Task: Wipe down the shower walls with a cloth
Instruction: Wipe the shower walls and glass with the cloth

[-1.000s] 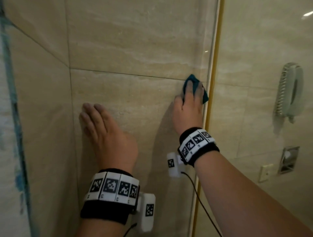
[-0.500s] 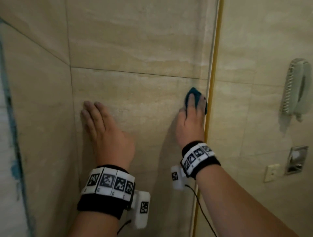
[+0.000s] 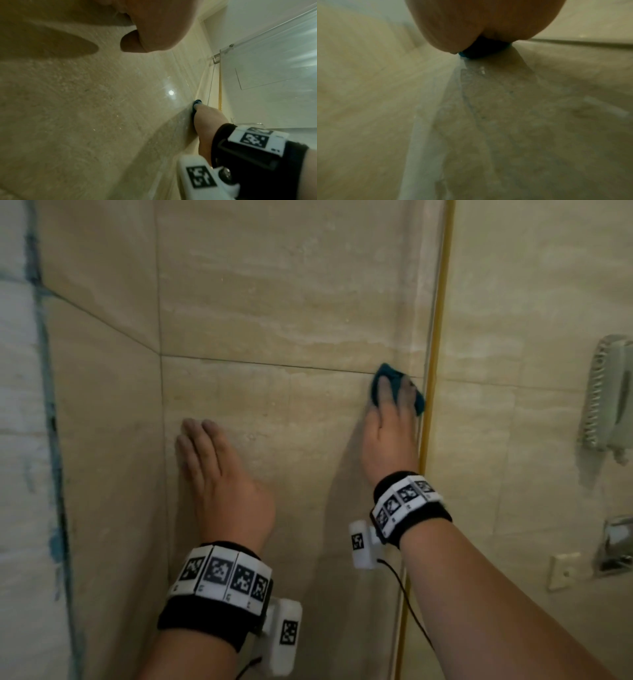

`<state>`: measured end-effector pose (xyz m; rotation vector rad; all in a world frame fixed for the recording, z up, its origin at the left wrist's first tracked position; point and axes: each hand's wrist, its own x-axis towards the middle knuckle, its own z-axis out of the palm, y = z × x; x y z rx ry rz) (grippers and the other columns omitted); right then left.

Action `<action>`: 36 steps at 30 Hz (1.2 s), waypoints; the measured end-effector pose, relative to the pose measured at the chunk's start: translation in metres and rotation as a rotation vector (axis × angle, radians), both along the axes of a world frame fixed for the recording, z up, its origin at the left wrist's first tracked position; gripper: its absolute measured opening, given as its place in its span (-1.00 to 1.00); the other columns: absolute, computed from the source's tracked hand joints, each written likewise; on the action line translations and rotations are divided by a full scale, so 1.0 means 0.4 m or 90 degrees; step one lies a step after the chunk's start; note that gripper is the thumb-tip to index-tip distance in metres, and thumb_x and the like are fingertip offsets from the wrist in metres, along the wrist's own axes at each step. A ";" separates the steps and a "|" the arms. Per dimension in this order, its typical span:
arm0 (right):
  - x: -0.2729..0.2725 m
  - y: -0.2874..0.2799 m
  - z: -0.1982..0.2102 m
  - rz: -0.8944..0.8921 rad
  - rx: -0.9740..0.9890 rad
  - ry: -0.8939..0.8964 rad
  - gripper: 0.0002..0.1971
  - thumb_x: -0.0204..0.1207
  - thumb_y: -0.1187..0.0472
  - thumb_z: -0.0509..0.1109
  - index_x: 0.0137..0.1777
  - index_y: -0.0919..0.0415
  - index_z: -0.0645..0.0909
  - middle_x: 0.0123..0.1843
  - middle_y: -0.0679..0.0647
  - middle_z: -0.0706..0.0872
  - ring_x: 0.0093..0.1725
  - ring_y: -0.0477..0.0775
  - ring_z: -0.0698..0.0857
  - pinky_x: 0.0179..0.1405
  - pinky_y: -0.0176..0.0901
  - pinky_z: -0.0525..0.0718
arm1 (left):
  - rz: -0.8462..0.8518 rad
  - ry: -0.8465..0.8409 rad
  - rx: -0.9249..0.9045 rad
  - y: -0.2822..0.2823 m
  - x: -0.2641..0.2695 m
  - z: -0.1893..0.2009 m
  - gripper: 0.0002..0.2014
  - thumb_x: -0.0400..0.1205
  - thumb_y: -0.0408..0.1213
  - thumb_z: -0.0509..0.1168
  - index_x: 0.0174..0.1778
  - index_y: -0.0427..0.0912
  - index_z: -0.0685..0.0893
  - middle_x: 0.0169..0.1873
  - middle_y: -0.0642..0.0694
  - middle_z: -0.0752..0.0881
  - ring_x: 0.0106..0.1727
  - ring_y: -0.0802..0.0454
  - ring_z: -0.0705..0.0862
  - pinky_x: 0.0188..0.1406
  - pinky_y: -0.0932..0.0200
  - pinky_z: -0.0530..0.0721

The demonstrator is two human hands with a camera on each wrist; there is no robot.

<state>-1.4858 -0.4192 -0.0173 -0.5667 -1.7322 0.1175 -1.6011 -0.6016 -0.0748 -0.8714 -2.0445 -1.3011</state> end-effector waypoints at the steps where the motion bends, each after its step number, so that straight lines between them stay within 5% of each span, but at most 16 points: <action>1: -0.003 -0.001 0.010 0.012 -0.038 0.032 -0.46 0.84 -0.02 -0.09 0.81 -0.04 0.12 0.86 0.09 -0.09 0.83 0.12 -0.13 0.80 0.25 0.04 | -0.002 0.002 0.010 0.000 0.001 -0.002 -0.07 0.63 -0.49 0.13 0.83 -0.25 -0.30 0.80 -0.19 -0.40 0.81 -0.14 -0.41 0.77 0.00 -0.40; 3: -0.029 -0.032 0.023 0.035 -0.060 0.042 -0.44 0.83 -0.03 -0.09 0.82 -0.03 0.10 0.86 0.10 -0.12 0.83 0.11 -0.16 0.80 0.25 -0.03 | -0.002 0.011 0.044 0.002 0.001 -0.010 -0.08 0.63 -0.50 0.14 0.83 -0.25 -0.27 0.81 -0.18 -0.37 0.82 -0.12 -0.39 0.81 -0.05 -0.33; 10: -0.162 -0.196 0.036 0.064 0.182 -0.171 -0.45 0.82 0.03 0.05 0.80 -0.08 0.19 0.87 0.05 -0.08 0.83 0.03 -0.17 0.78 -0.01 -0.28 | 0.066 0.019 0.090 -0.017 -0.004 -0.042 -0.09 0.61 -0.51 0.20 0.83 -0.32 -0.15 0.84 -0.24 -0.22 0.85 -0.12 -0.21 0.78 0.08 -0.28; 16: -0.208 -0.259 0.084 0.130 0.344 -0.358 -0.47 0.83 0.01 0.09 0.79 -0.13 0.21 0.87 -0.03 -0.08 0.83 0.00 -0.16 0.78 0.00 -0.28 | 0.073 0.018 0.090 -0.019 -0.026 -0.069 -0.16 0.64 -0.59 0.11 0.85 -0.28 -0.09 0.85 -0.13 -0.21 0.85 -0.04 -0.21 0.78 0.15 -0.28; 24: -0.192 -0.245 -0.098 0.124 0.428 -0.416 -0.49 0.81 -0.05 0.03 0.75 -0.14 0.31 0.85 0.00 0.07 0.83 0.06 0.02 0.81 0.08 -0.10 | 0.067 0.001 0.034 -0.031 -0.035 -0.143 -0.21 0.74 -0.50 0.10 0.85 -0.23 -0.15 0.84 -0.10 -0.27 0.84 0.00 -0.27 0.74 0.19 -0.34; 27: -0.152 -0.190 -0.109 0.078 0.353 -0.349 -0.42 0.74 0.00 0.04 0.78 -0.12 0.22 0.86 0.03 -0.02 0.83 0.06 -0.09 0.79 0.11 -0.17 | 0.072 0.011 0.010 -0.040 -0.040 -0.152 -0.11 0.63 -0.56 0.14 0.85 -0.24 -0.16 0.84 -0.09 -0.29 0.84 0.02 -0.30 0.73 0.20 -0.33; 33: 0.000 -0.018 -0.174 -0.004 -0.046 -0.043 -0.38 0.78 -0.05 -0.10 0.83 0.04 0.06 0.85 0.21 -0.13 0.82 0.26 -0.11 0.77 0.36 0.04 | 0.089 0.002 -0.036 -0.035 -0.034 -0.145 -0.04 0.62 -0.51 0.21 0.83 -0.29 -0.28 0.82 -0.19 -0.34 0.83 -0.10 -0.34 0.78 0.09 -0.31; 36: -0.031 -0.037 -0.199 -0.041 -0.144 -0.018 -0.35 0.79 -0.06 -0.29 0.80 0.14 0.18 0.85 0.26 -0.13 0.82 0.32 -0.16 0.78 0.37 -0.05 | 0.094 0.007 -0.043 -0.032 -0.036 -0.148 -0.06 0.63 -0.49 0.21 0.83 -0.33 -0.24 0.82 -0.24 -0.30 0.84 -0.14 -0.30 0.77 0.09 -0.33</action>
